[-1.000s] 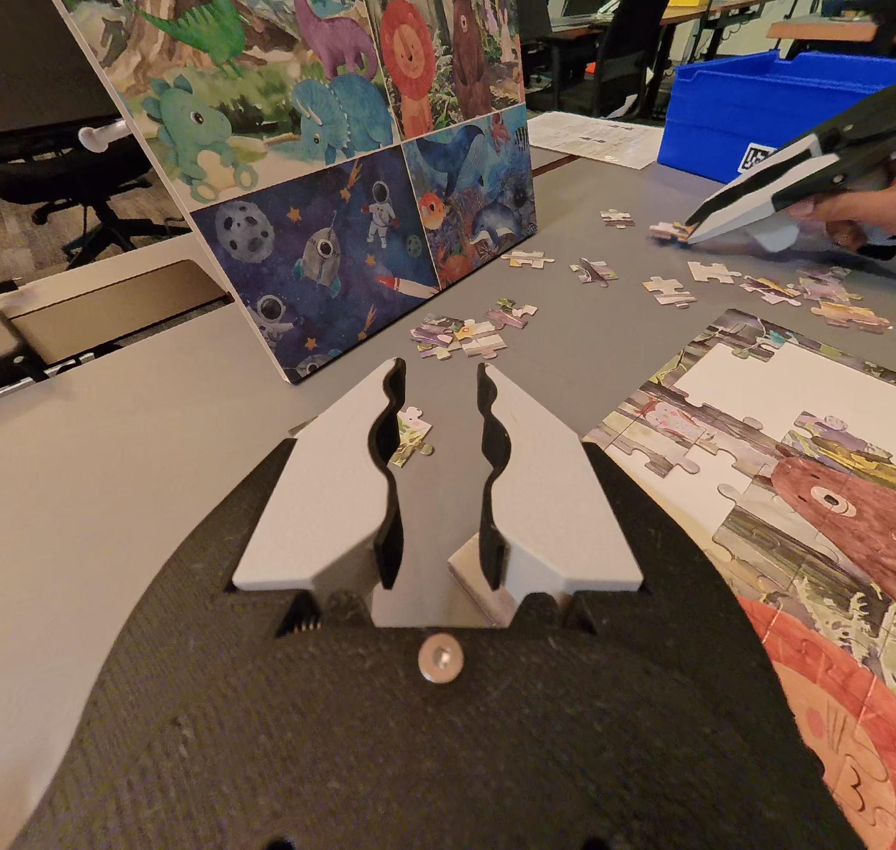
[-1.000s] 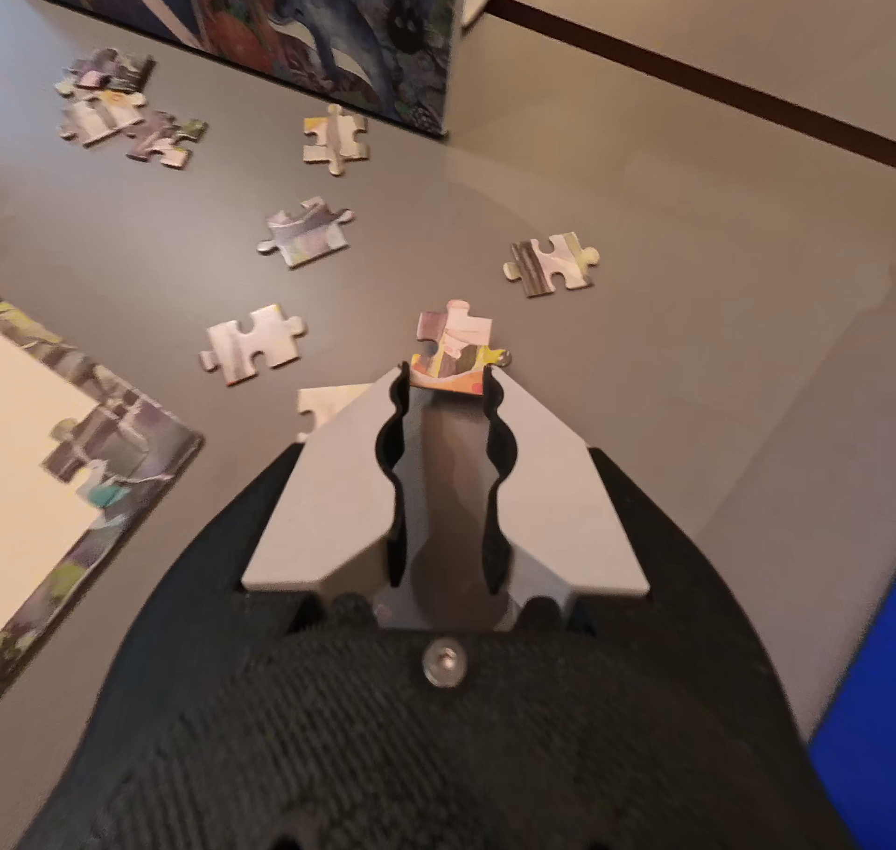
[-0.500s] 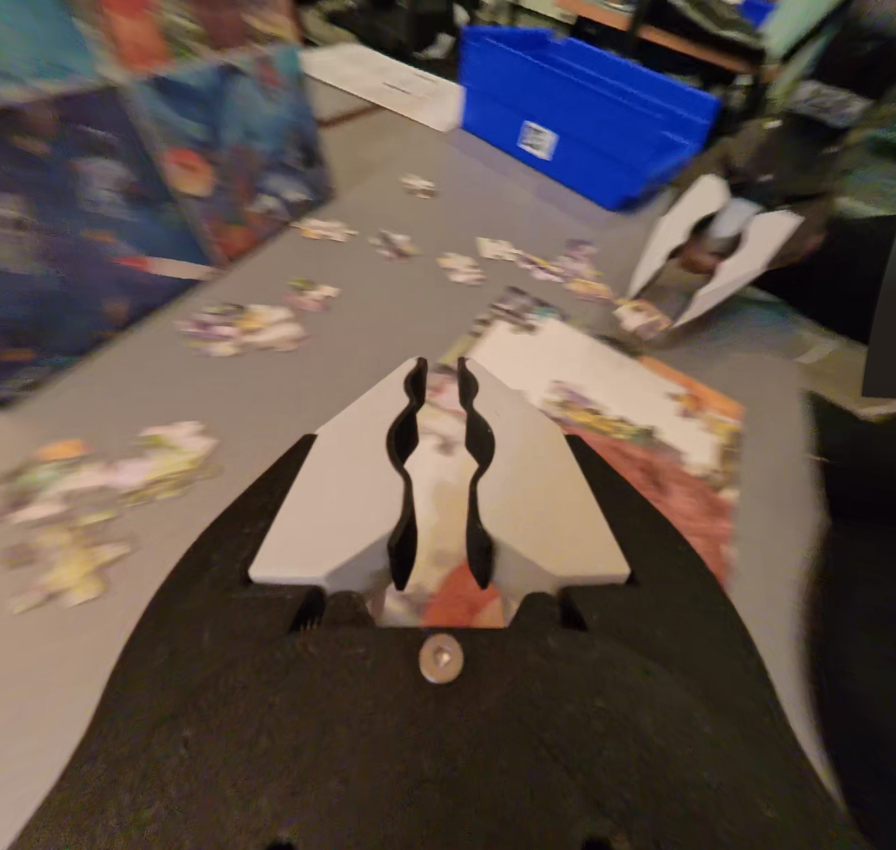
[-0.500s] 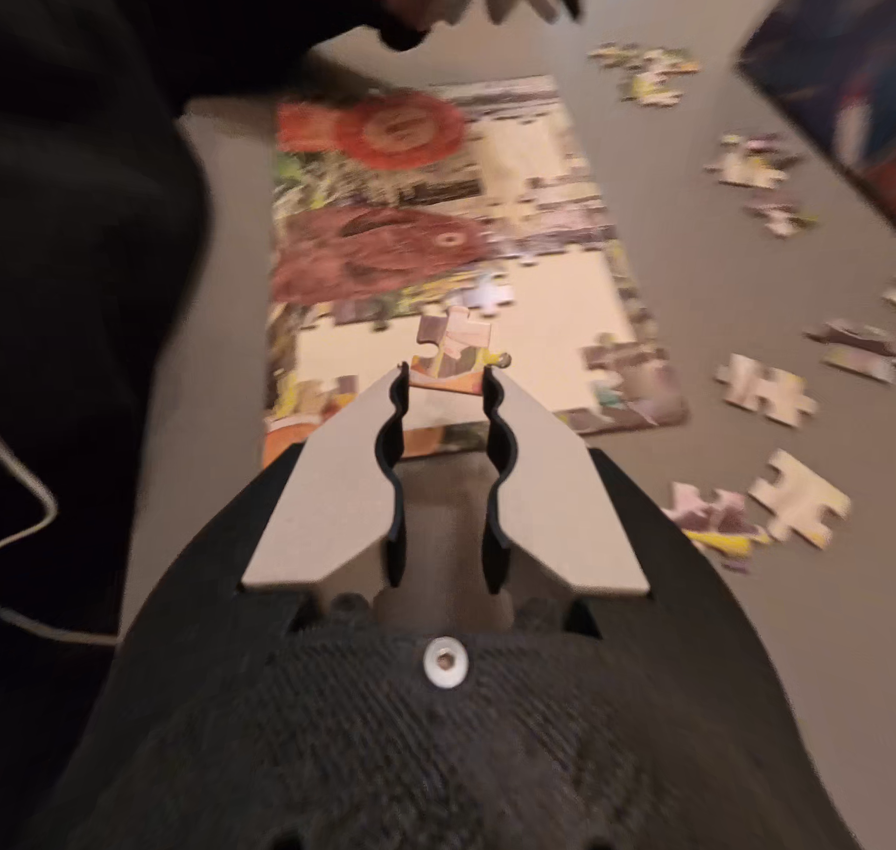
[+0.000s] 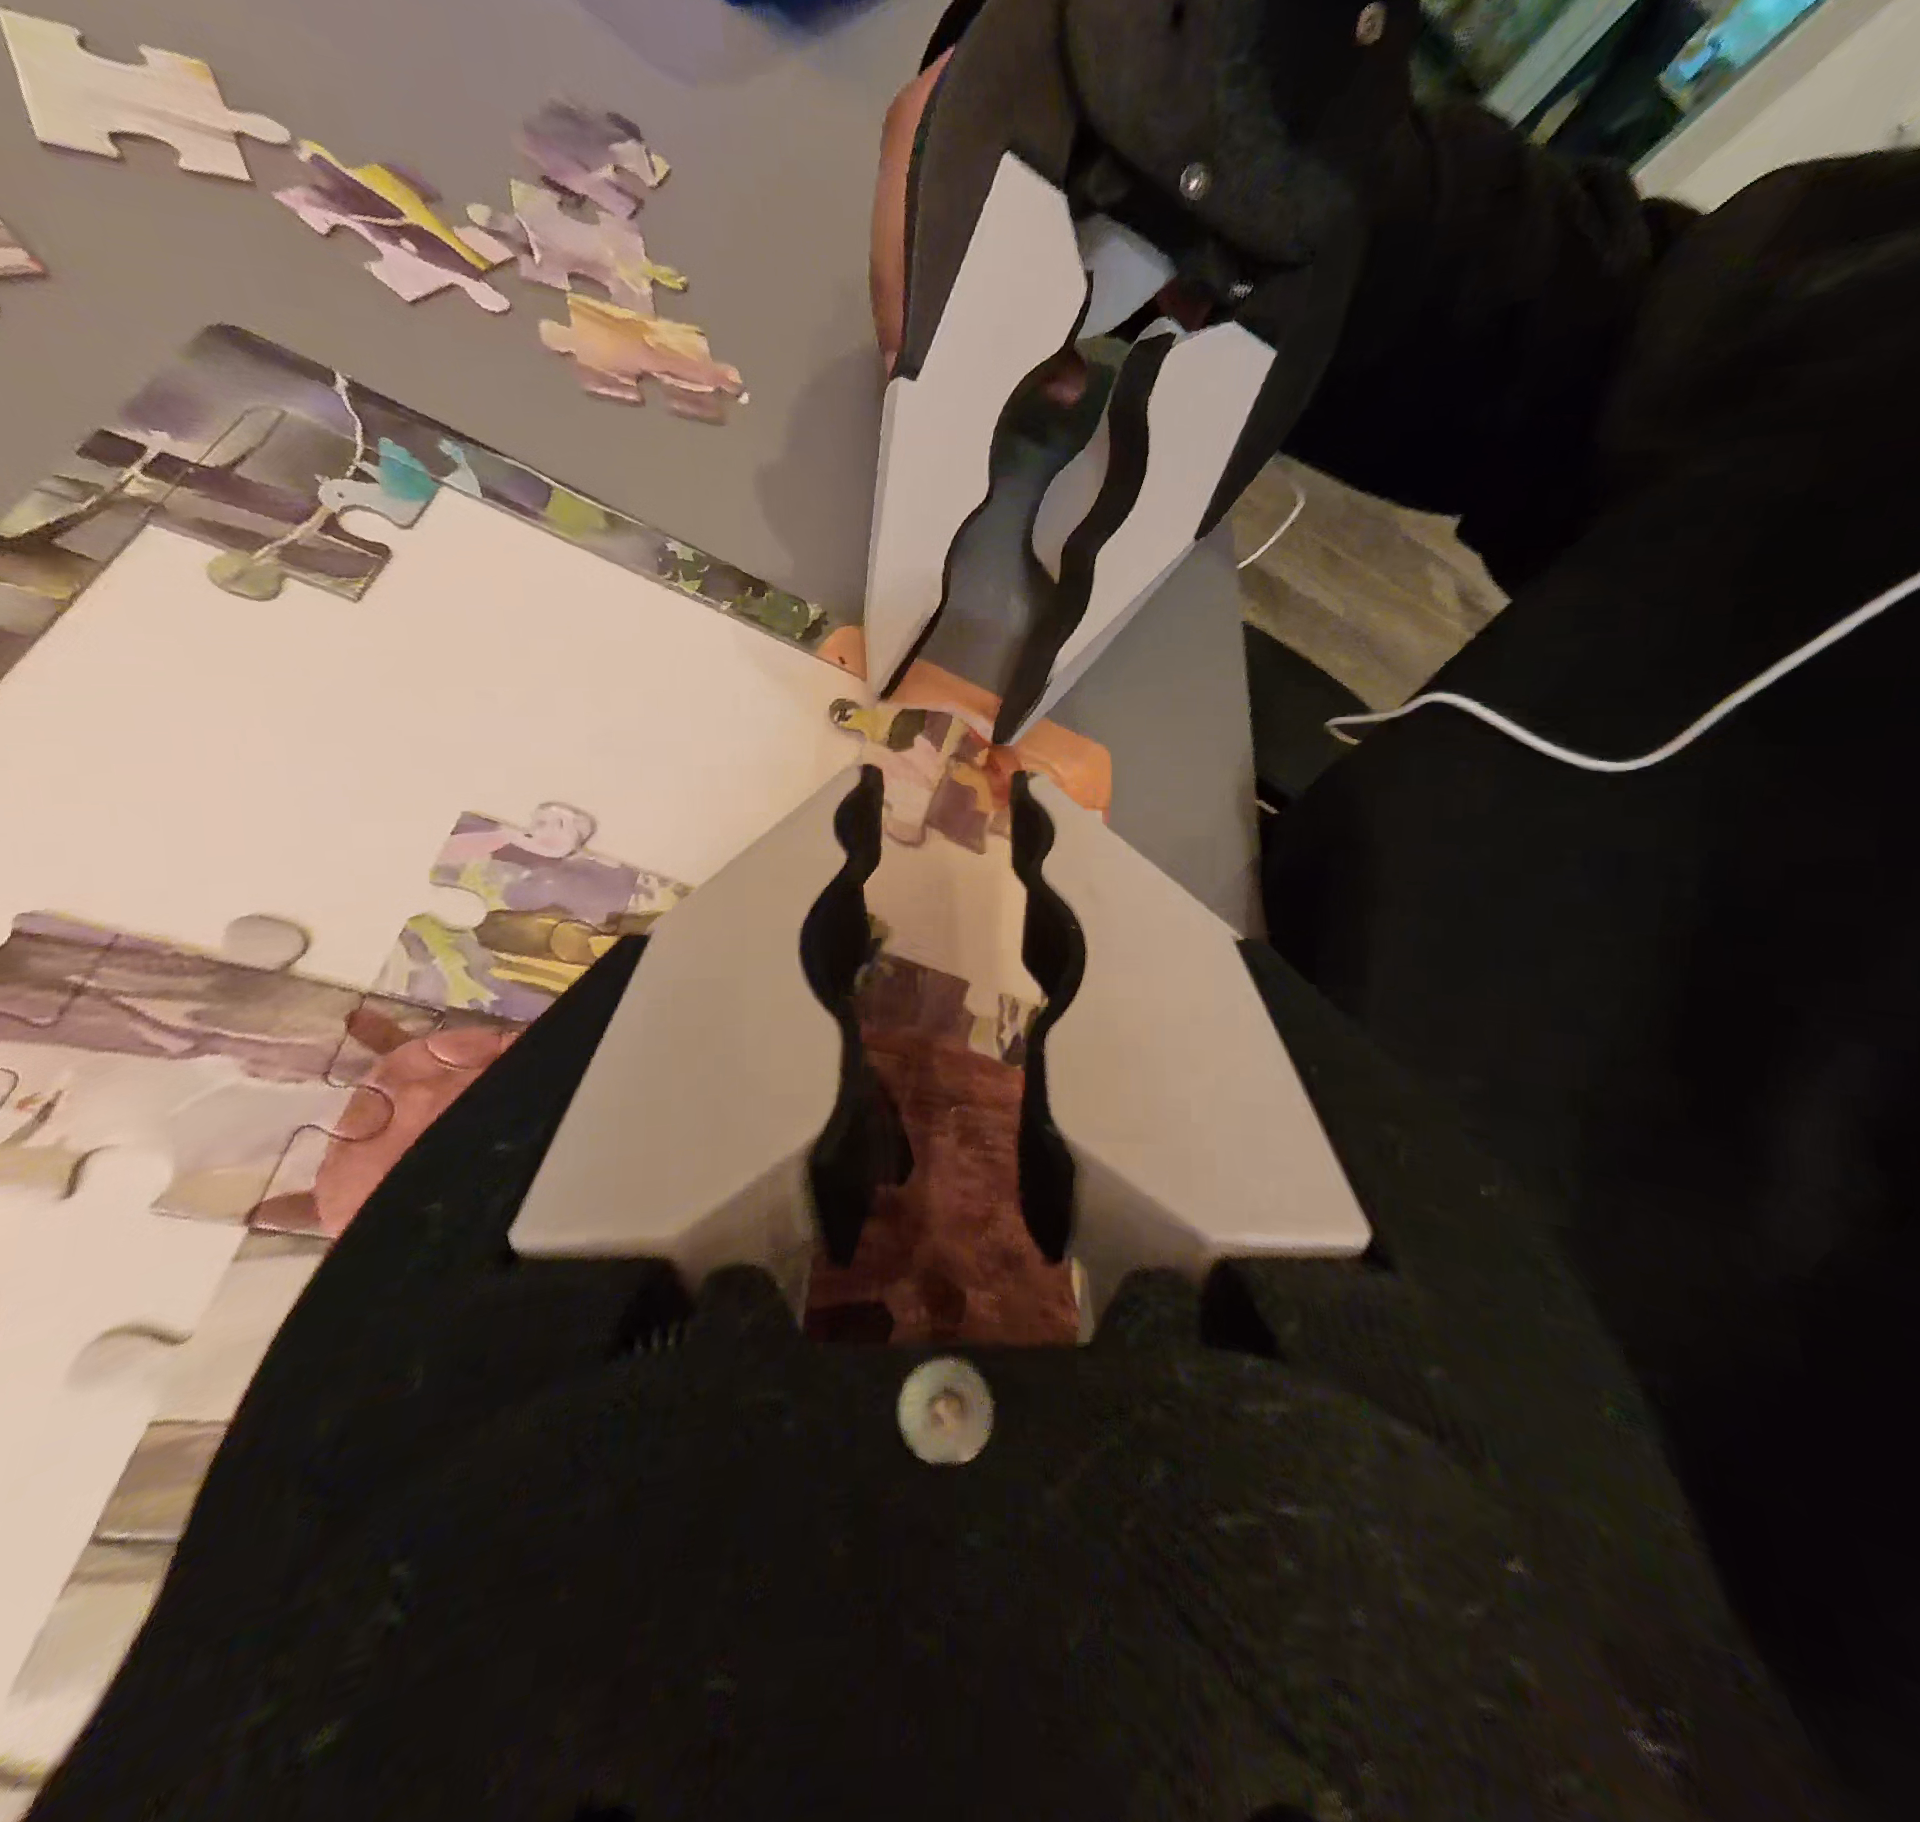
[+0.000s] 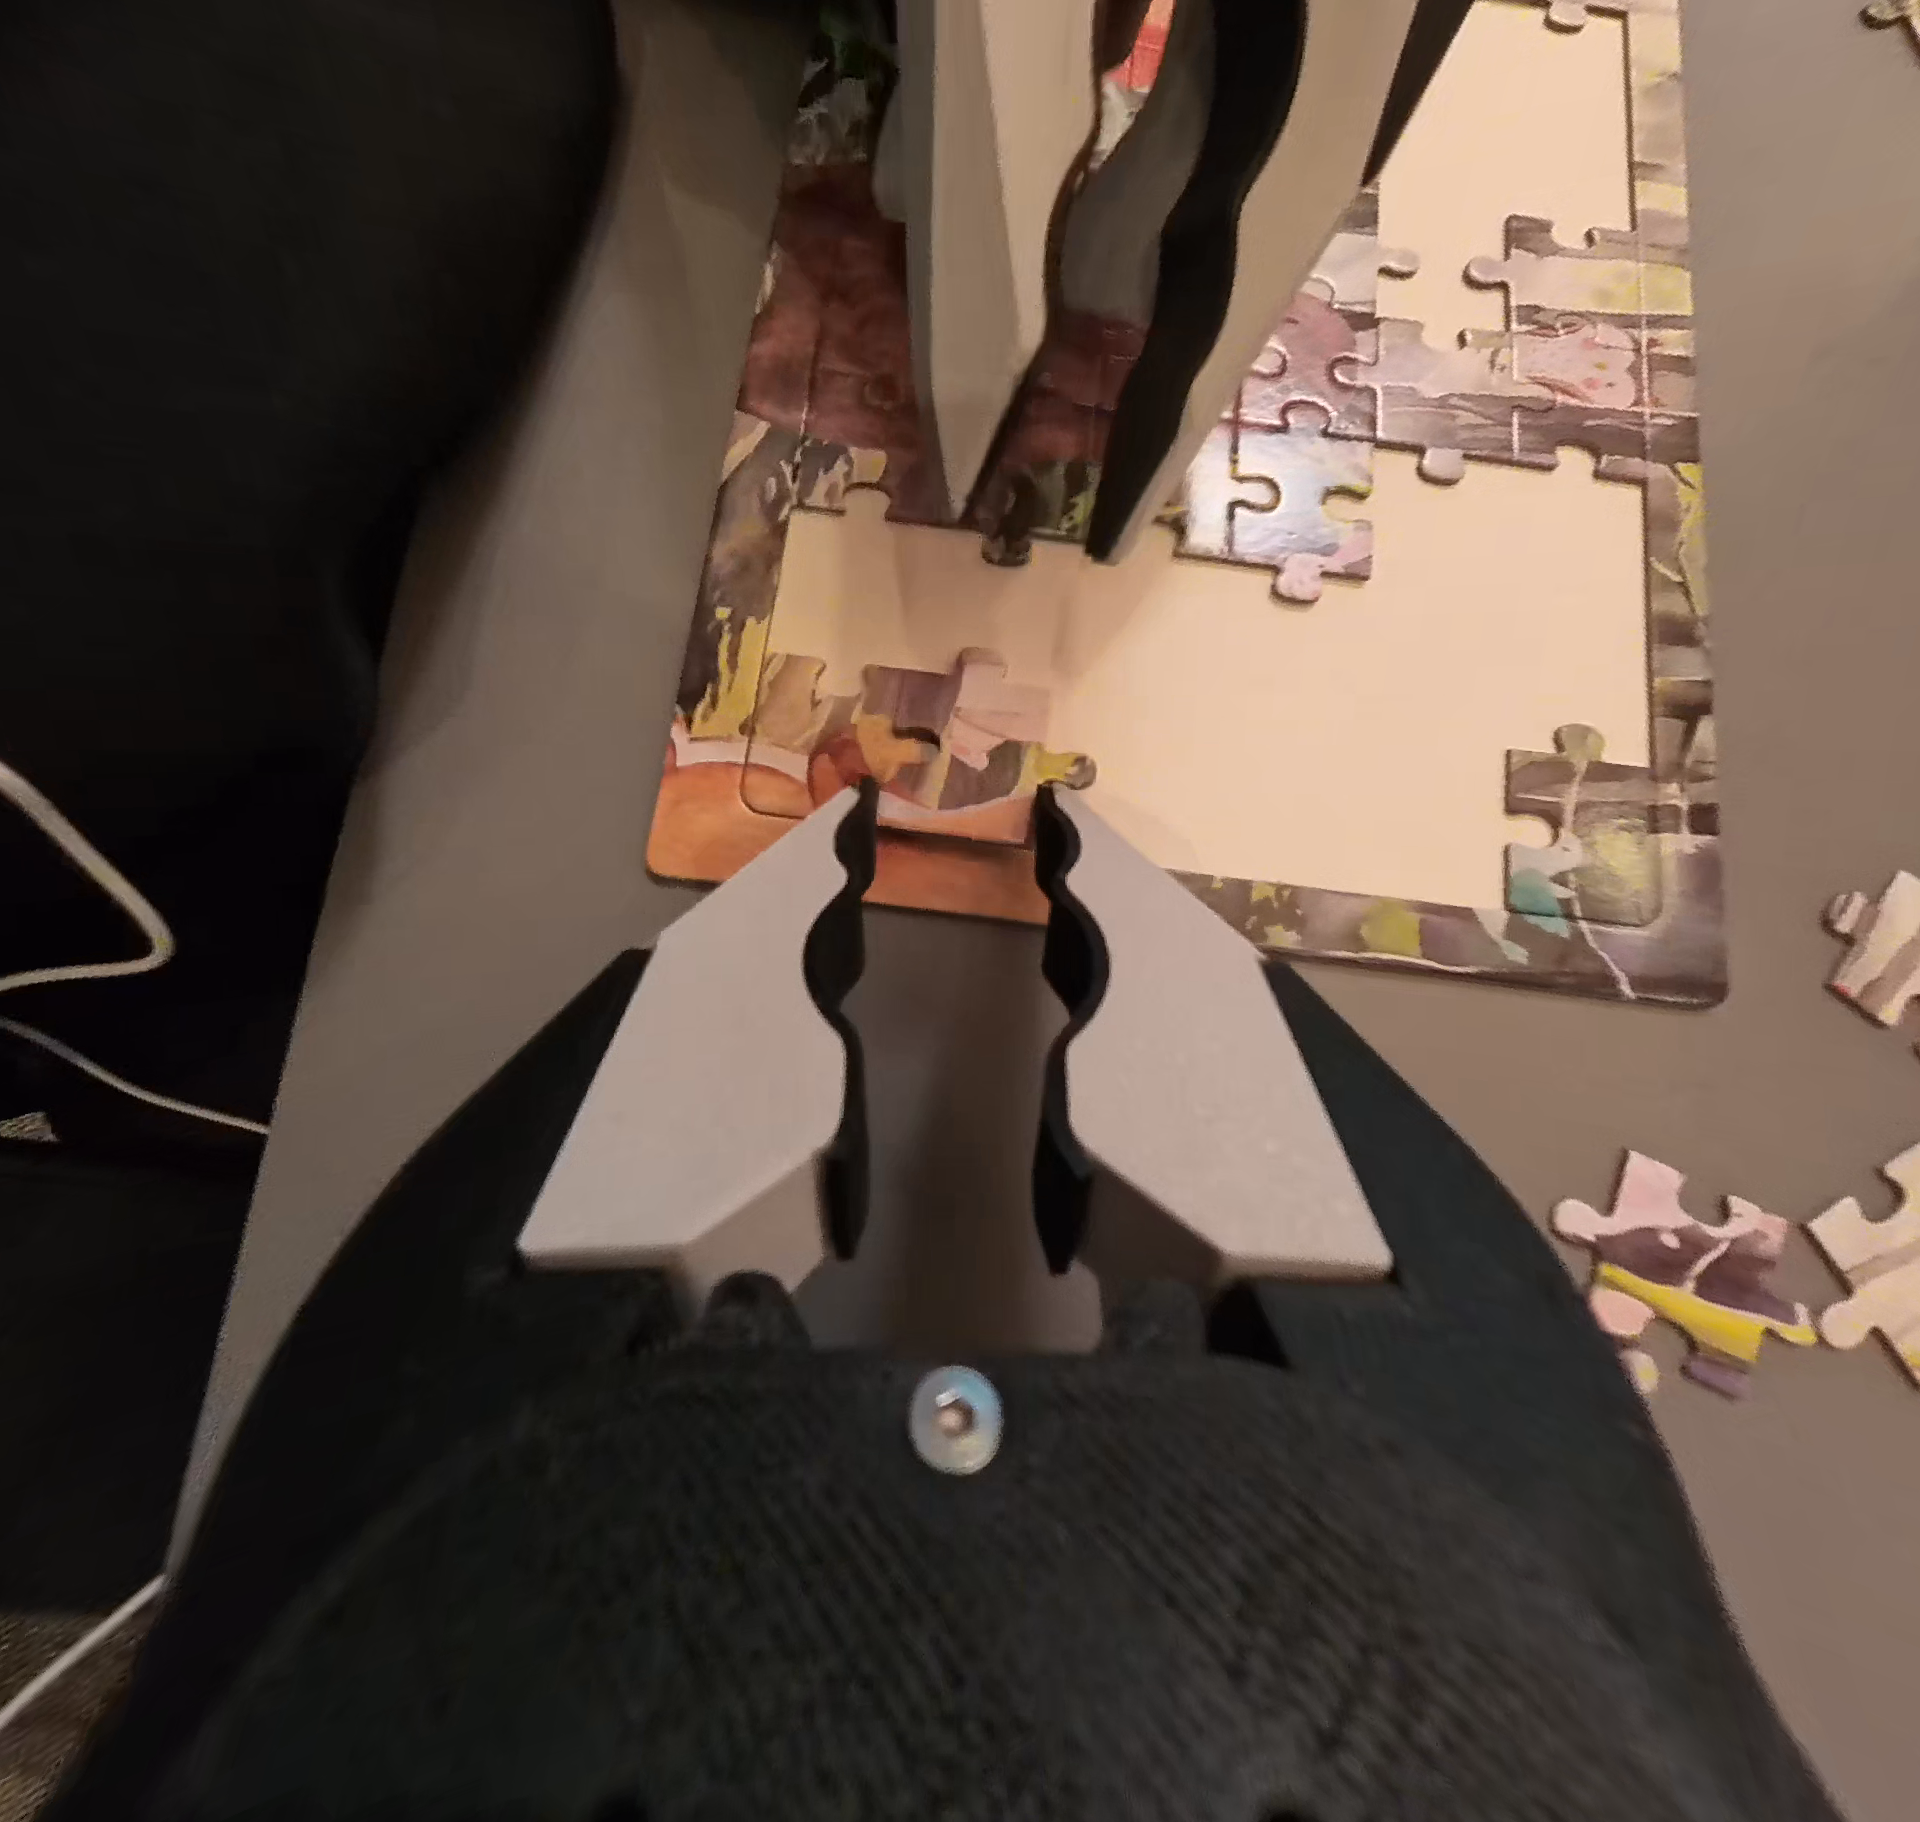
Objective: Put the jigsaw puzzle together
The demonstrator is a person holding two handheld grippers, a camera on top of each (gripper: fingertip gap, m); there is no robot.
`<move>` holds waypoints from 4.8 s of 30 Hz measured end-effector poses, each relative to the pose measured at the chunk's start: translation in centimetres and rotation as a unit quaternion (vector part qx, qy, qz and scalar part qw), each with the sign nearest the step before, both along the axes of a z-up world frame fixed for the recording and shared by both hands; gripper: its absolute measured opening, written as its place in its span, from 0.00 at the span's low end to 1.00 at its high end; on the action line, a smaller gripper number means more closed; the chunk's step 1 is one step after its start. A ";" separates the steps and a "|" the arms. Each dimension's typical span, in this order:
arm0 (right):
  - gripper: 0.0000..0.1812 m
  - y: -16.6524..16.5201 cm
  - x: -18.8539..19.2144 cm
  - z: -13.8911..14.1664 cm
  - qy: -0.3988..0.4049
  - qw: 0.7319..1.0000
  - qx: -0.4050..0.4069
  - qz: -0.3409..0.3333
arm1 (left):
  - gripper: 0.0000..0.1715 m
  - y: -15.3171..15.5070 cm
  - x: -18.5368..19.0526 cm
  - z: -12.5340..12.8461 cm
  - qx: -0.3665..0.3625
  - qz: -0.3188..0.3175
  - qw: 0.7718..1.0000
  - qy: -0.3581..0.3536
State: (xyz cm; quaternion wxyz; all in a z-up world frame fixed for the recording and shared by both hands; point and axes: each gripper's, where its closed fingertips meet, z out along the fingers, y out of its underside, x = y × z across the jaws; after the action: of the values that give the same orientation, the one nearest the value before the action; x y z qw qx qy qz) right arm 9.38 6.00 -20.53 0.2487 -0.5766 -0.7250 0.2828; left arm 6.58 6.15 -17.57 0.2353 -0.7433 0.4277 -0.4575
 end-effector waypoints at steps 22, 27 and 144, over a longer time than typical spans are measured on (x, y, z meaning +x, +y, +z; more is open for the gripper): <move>0.11 0.5 0.1 -0.2 0.024 0.999 -0.001 -0.030 | 0.16 0.2 1.1 -2.2 0.066 -0.006 0.995 0.081; 0.10 0.5 0.0 -0.2 0.022 1.000 0.001 -0.022 | 0.16 0.3 1.0 -2.3 0.074 -0.004 0.993 0.090; 0.03 19.8 8.9 9.1 0.265 0.866 0.075 -0.416 | 0.00 14.9 -16.8 3.5 0.208 0.256 0.944 -0.035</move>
State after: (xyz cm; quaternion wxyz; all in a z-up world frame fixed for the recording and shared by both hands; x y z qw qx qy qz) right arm 18.31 25.81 -11.41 0.5687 -0.7078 -0.3435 0.2399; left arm -10.19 21.01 -14.08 0.5081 -0.7460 0.3004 -0.3084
